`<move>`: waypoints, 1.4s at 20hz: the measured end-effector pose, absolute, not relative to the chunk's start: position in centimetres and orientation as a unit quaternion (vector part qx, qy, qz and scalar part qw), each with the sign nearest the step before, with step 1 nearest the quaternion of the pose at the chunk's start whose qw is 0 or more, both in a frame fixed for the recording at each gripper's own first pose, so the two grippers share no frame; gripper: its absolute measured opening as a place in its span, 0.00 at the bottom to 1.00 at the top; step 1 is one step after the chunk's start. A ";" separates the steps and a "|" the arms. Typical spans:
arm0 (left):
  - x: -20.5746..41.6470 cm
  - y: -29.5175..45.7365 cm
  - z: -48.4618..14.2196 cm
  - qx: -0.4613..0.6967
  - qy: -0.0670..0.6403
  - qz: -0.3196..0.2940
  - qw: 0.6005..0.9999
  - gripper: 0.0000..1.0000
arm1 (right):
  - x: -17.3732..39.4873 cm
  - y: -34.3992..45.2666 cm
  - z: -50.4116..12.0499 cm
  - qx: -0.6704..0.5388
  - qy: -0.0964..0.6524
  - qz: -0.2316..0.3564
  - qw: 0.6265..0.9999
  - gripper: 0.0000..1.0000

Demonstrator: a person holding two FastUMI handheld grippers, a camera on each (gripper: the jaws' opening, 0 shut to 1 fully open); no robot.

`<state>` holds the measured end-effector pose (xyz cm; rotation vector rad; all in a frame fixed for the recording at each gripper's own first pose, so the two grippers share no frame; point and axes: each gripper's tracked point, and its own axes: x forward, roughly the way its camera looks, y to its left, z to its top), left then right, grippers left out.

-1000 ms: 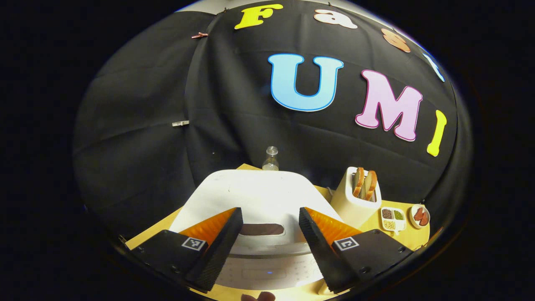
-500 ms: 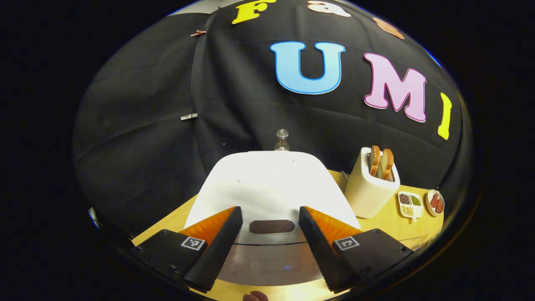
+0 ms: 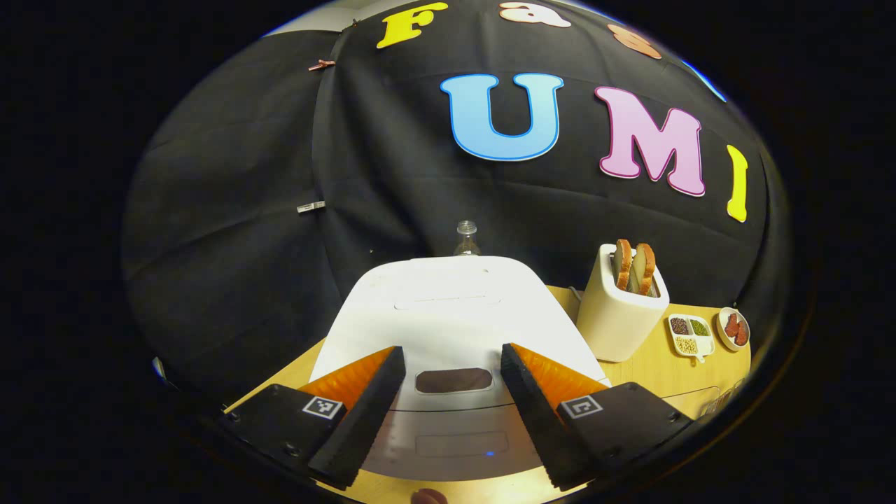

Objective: Close the left gripper, press the button to open the rice cooker; take a wooden spoon from the chopstick holder with the right hand, scoop a spoonful of rice and pour it into the rice cooker, then put the wooden spoon back into the chopstick holder.

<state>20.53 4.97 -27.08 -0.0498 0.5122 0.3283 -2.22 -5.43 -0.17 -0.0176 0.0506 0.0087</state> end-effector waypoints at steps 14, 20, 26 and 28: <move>14.2 -1.5 -12.0 -0.039 0.098 0.033 0.994 0.94 | -0.9 -4.5 -0.8 0.012 0.039 0.019 0.999 0.98; 8.3 -4.9 -6.9 -0.046 0.050 -0.037 0.997 0.95 | 0.0 -4.3 -0.3 0.019 0.030 0.019 0.999 0.98; 2.4 -7.0 -4.5 -0.071 0.028 -0.088 0.993 0.95 | 0.1 -4.8 -0.1 0.019 0.018 0.011 1.000 0.98; 1.1 -6.8 -4.3 -0.057 0.023 -0.087 0.994 0.95 | 0.1 -5.0 -0.4 0.021 0.019 0.007 1.000 0.98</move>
